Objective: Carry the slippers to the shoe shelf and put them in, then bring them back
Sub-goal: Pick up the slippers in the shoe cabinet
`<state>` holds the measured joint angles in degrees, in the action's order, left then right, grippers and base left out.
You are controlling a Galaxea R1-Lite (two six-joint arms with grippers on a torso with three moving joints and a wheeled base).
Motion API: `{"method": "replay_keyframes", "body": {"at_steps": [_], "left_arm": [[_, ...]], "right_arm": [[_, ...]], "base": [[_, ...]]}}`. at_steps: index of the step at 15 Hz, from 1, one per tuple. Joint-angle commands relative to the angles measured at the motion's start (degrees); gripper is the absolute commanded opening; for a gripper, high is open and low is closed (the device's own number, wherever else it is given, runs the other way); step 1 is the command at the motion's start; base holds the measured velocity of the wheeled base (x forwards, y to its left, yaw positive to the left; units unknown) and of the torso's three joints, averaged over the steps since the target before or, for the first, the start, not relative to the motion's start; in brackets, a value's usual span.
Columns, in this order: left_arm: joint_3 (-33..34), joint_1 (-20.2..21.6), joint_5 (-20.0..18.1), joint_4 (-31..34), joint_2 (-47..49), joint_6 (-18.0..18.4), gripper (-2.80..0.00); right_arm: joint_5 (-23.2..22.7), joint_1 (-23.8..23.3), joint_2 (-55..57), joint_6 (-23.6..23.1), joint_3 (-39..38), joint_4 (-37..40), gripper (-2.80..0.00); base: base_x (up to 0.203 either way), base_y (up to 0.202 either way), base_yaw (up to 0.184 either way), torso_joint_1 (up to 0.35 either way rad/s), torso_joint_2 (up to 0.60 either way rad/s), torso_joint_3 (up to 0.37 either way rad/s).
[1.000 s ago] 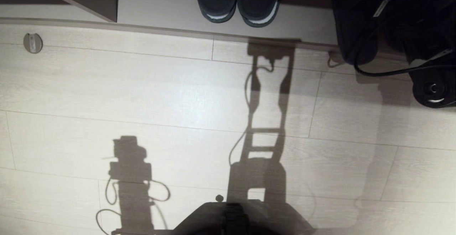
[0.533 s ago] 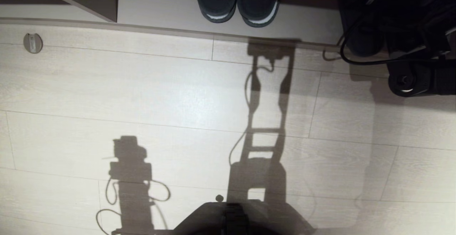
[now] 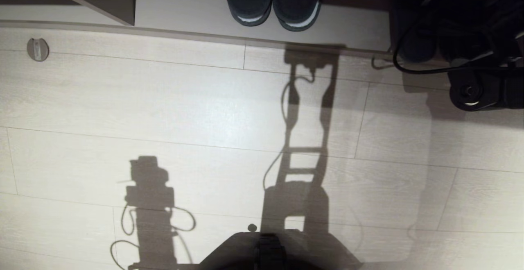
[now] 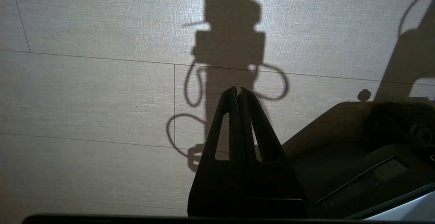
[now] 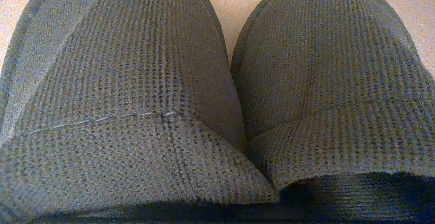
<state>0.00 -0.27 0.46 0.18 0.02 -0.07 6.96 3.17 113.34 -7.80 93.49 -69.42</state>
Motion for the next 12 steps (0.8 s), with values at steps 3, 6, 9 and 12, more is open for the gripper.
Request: {"method": "replay_keyframes", "body": {"at_steps": [3, 6, 9, 12], "left_arm": [[0.1, 0.0, 0.1, 0.0, 0.0, 0.0, -2.8], [0.1, 0.0, 0.0, 0.0, 0.0, 0.0, -2.8], [0.1, 0.0, 0.0, 0.0, 0.0, -0.1, -2.8], [0.1, 0.0, 0.0, 0.0, 0.0, 0.0, -2.8]], "right_arm": [[-0.4, 0.1, -11.7, 0.1, -15.1, 1.0, -2.8], [-1.5, 0.1, -25.1, 0.1, -36.0, 3.2, -2.8], [-3.7, 0.1, -41.5, 0.0, -53.1, 11.4, -2.8], [-6.3, 0.1, -58.6, -0.1, -61.8, 23.1, -2.8]], "base": [[0.0, 0.0, 0.0, 0.0, 0.0, 0.0], [0.0, 0.0, 0.0, 0.0, 0.0, 0.0], [0.0, 0.0, 0.0, 0.0, 0.0, 0.0], [0.0, 0.0, 0.0, 0.0, 0.0, 0.0]]}}
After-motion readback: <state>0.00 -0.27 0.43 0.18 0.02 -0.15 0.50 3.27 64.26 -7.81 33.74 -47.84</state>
